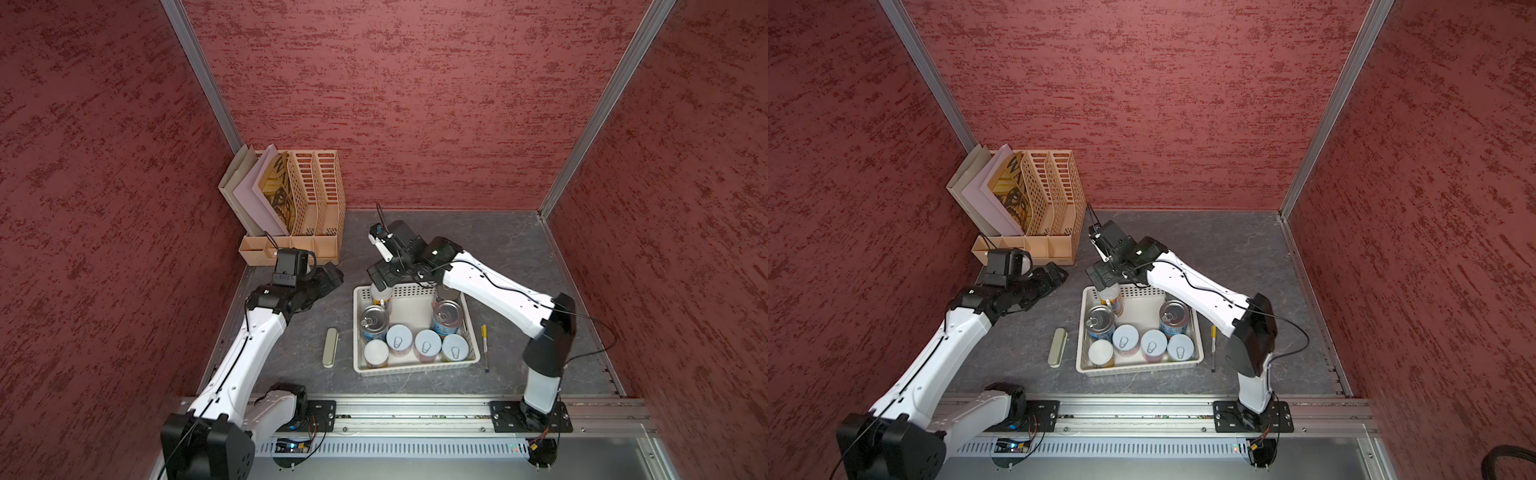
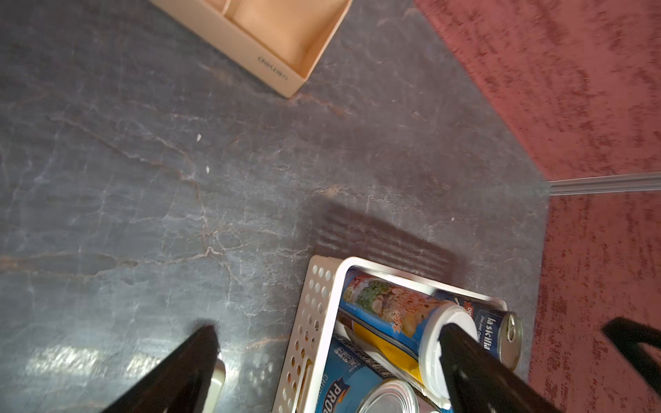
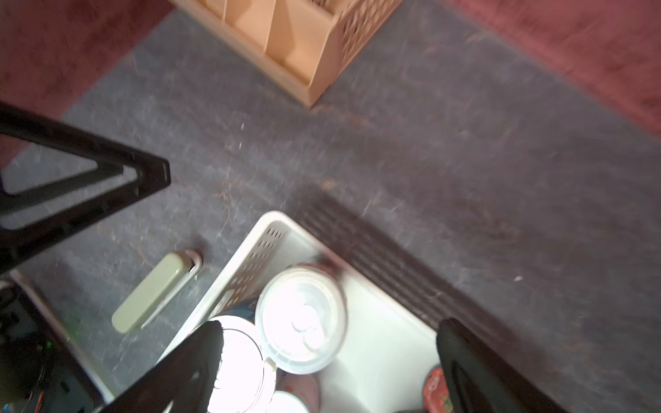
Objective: Put the canned food in the basket
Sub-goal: Adjust the canned food in the basket, then reset both arms
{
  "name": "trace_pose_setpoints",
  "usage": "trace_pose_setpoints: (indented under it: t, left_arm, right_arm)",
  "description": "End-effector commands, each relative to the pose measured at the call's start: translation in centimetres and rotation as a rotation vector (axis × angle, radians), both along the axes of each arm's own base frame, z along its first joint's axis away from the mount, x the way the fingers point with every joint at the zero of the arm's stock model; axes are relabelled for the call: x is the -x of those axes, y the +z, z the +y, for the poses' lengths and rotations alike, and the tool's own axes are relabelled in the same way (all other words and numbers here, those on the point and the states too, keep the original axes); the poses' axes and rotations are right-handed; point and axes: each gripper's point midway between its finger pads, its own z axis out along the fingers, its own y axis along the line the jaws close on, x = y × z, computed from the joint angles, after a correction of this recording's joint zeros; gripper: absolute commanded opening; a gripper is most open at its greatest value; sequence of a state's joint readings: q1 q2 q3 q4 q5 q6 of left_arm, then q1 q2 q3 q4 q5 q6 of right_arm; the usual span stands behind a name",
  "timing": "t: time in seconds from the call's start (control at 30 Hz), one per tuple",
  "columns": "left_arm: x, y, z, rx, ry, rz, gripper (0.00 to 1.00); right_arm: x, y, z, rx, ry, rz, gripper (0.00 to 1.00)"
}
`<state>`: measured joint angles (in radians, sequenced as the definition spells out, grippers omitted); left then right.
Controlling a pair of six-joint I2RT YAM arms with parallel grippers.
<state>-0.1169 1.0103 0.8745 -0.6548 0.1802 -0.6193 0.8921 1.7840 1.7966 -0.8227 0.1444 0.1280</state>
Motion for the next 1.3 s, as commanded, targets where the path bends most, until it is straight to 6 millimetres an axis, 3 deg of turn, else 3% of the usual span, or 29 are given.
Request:
trace_pose_setpoints:
  t: [0.0,0.07,0.1,0.13,0.27,0.37,0.43,0.5,0.63,0.77,0.83,0.93,1.03,1.1,1.17,1.27]
  left_arm:
    - [-2.0,2.9,0.3,-0.028,-0.006,-0.238,1.00]
    - [-2.5,3.1,1.1,-0.053,0.030,-0.331,1.00]
    - [-2.7,2.9,1.7,-0.073,0.063,-0.357,1.00]
    - [-2.7,2.4,2.9,-0.111,0.115,-0.366,1.00]
    - [-2.8,0.7,7.1,-0.291,0.264,-0.385,1.00]
    - [-3.2,0.4,7.9,-0.365,0.226,-0.421,1.00]
    - [-3.4,-0.8,8.5,-0.402,0.221,-0.423,1.00]
    - [-3.7,-1.5,9.0,-0.425,0.215,-0.439,1.00]
    - [-3.7,-2.1,10.8,-0.546,0.280,-0.483,1.00]
    - [-4.2,-1.8,10.9,-0.641,0.286,-0.677,1.00]
    - [-5.6,-3.1,12.0,-0.649,0.317,-0.633,1.00]
    - [-8.4,-5.5,12.0,-0.613,0.239,-0.577,1.00]
    - [-10.4,-6.4,9.8,-0.635,0.101,-0.560,1.00]
    - [-10.5,-7.3,8.4,-0.614,0.012,-0.567,1.00]
    - [-10.1,-7.4,8.6,-0.623,0.037,-0.607,1.00]
    - [-10.2,-7.6,8.5,-0.623,0.030,-0.590,1.00]
  right_arm:
    - [-1.8,5.1,-2.8,-0.094,-0.130,-0.247,0.98]
    - [-1.7,6.5,-5.7,-0.133,-0.218,-0.360,0.98]
    - [-1.8,6.2,-7.1,-0.133,-0.263,-0.396,0.98]
    - [-1.6,7.2,-9.3,-0.163,-0.319,-0.455,0.98]
    - [-1.4,7.0,-17.1,-0.179,-0.533,-0.640,0.99]
    - [-0.8,7.2,-22.5,-0.123,-0.666,-0.760,0.98]
    - [-0.7,5.8,-26.2,-0.034,-0.727,-0.824,0.98]
    - [-0.5,4.2,-31.1,-0.005,-0.912,-0.848,0.98]
    - [-0.8,0.0,-36.2,-0.057,-1.026,-0.795,0.98]
    - [-1.5,-3.3,-38.3,0.016,-1.060,-0.783,0.98]
    - [-2.6,-5.1,-38.3,0.048,-1.029,-0.764,0.98]
    - [-4.2,-7.3,-38.6,0.086,-1.001,-0.741,0.98]
    - [-6.2,-10.5,-39.3,0.093,-0.965,-0.619,0.98]
    - [-7.6,-12.1,-39.1,0.053,-0.907,-0.510,0.98]
    - [-8.4,-12.4,-37.5,-0.031,-0.785,-0.473,0.98]
    - [-8.3,-12.2,-37.4,-0.059,-0.770,-0.477,0.98]
